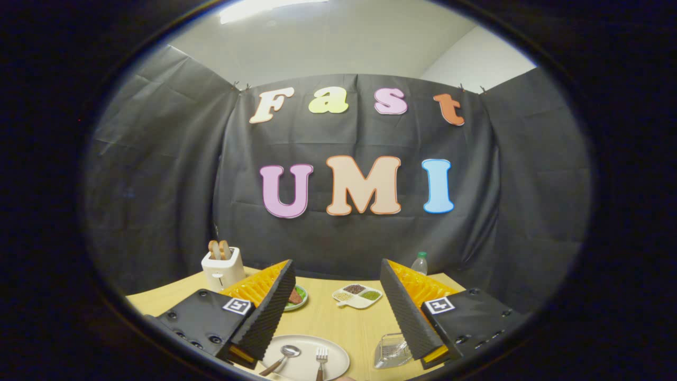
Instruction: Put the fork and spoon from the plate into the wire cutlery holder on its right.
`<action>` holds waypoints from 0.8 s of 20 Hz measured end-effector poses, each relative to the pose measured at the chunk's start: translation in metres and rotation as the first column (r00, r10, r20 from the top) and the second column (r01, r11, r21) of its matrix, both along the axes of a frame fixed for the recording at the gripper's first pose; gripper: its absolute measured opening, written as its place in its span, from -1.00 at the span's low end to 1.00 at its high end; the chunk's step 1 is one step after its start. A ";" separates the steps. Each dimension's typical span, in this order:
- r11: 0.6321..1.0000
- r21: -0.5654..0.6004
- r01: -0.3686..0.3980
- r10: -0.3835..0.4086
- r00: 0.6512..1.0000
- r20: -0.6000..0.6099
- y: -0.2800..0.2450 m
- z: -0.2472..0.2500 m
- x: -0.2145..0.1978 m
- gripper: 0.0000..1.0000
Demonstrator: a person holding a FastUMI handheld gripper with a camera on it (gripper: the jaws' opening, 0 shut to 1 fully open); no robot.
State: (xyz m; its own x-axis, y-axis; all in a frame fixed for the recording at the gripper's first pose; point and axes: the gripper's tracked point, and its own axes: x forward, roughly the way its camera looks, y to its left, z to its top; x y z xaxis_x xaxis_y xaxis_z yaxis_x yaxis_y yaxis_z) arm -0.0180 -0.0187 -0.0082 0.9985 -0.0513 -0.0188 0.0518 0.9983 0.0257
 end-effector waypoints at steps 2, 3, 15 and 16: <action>1.000 -0.012 0.000 0.000 1.000 0.007 -0.001 0.001 0.003 1.00; 1.000 -0.005 -0.012 0.012 1.000 0.003 0.002 -0.002 0.005 1.00; 0.994 0.039 -0.106 0.111 0.977 -0.180 0.026 -0.061 0.032 1.00; 0.994 0.038 -0.106 0.112 0.971 -0.211 0.026 -0.071 0.033 1.00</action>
